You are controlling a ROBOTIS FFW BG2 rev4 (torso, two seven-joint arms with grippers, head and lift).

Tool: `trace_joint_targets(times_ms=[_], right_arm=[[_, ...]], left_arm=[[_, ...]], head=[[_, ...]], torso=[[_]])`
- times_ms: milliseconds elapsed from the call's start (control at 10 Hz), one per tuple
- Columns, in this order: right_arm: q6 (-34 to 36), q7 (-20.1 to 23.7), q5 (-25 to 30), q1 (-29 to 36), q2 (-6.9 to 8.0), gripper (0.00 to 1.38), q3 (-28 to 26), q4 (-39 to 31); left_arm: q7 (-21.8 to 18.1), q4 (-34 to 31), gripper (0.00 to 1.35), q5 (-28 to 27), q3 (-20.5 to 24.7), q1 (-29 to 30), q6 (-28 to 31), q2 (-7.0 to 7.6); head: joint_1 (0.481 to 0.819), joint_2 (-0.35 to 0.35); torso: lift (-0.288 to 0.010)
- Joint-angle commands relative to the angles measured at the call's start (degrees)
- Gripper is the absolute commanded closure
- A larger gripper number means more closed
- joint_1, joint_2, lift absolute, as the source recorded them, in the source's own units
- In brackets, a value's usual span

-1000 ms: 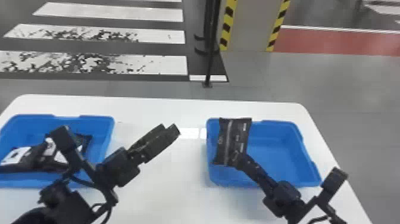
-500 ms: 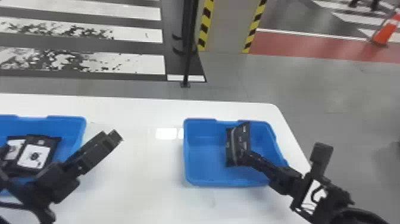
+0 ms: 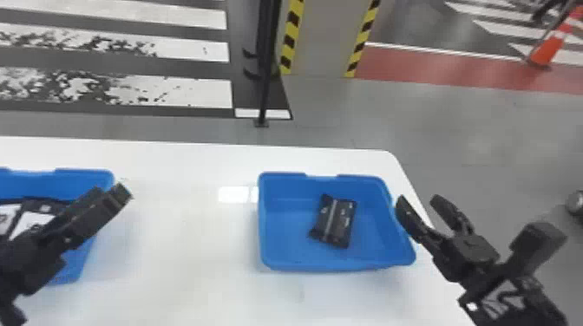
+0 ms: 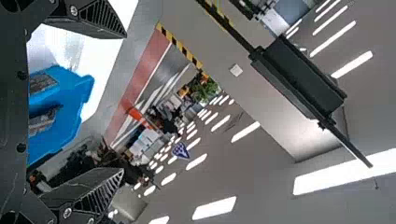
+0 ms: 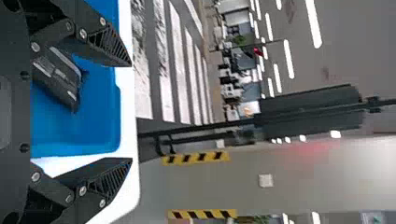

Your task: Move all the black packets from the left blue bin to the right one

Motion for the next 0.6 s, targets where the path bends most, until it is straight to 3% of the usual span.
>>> trace_joint_targets(times_ms=[0,100,200,500], right_arm=[[-9.1,-1.3,-0.1,6.2,3.10,0.13,0.7,-1.3],[-10.8,-2.7,1.1,10.2,4.60,0.13,1.2,-3.9],[-13.1,-3.4,1.9,13.5,5.09,0.13,2.2,-6.5],[-14.2,-4.4,-0.7,19.6,5.09,0.13,5.6,-10.4]], left_arm=[[0.4,0.0,0.13,-5.5,5.2,0.0,1.2,-0.32],[1.0,0.1,0.13,-7.2,7.1,-0.1,1.4,-0.32],[1.6,0.1,0.13,-8.9,9.2,-0.4,1.6,-0.32],[3.8,0.1,0.12,-18.3,14.9,-4.2,9.8,-0.14]], head=[[0.695,-0.231],[0.695,-0.215],[0.695,-0.176],[0.695,-0.051]], torso=[[-0.146],[-0.146],[-0.146],[-0.146]])
